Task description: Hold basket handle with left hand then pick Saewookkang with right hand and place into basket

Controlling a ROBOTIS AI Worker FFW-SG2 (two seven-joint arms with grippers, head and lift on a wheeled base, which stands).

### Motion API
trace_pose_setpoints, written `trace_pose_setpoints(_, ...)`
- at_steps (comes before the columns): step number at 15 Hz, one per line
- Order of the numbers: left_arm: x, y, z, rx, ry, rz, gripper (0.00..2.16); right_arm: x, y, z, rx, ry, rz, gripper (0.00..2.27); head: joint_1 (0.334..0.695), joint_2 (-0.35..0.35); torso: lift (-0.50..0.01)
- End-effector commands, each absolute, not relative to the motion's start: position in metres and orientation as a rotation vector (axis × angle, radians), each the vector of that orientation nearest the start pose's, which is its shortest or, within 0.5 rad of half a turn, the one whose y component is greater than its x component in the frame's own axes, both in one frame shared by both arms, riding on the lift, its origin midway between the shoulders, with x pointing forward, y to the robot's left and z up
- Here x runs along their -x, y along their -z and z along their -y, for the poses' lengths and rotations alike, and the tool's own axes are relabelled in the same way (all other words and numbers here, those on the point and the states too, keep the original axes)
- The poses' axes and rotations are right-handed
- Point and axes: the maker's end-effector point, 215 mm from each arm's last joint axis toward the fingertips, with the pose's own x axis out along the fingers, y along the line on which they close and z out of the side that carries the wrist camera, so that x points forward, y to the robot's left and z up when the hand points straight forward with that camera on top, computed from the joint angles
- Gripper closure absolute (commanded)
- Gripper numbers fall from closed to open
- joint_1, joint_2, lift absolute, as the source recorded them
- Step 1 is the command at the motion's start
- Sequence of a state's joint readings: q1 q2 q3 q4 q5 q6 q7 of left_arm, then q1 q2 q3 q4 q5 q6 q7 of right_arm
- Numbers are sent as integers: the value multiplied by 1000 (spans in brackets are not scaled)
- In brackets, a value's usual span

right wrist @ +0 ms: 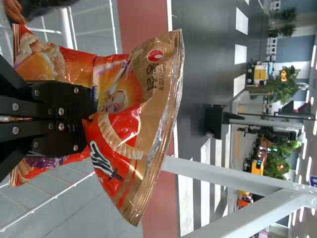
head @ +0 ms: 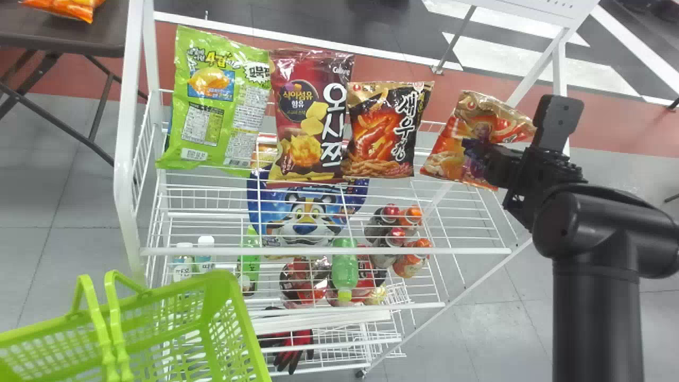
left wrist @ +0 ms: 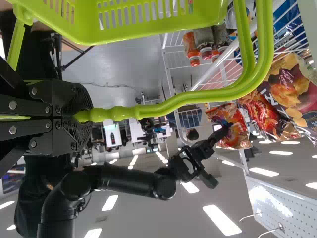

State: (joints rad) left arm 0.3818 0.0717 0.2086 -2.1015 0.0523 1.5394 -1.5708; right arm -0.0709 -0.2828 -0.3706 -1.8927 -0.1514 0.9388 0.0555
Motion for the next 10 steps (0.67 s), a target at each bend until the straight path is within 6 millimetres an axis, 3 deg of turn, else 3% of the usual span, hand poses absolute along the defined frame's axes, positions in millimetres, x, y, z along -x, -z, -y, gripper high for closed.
trace_pose_setpoints(1, -227, 395, -100, 1096, 1099, -1026, 2152, -533, 332, 466, 4, 261, -522, 2246, 695, -350, -17)
trace_pose_setpoints(8, -233, 394, -102, 1100, 1099, -1016, 2152, -457, 331, 384, 15, 144, -733, 2246, 695, -350, -17)
trace_pose_setpoints(10, -237, 394, -102, 1101, 1101, -1014, 2152, -449, 315, 351, 10, 51, -701, 2246, 695, -350, -17)
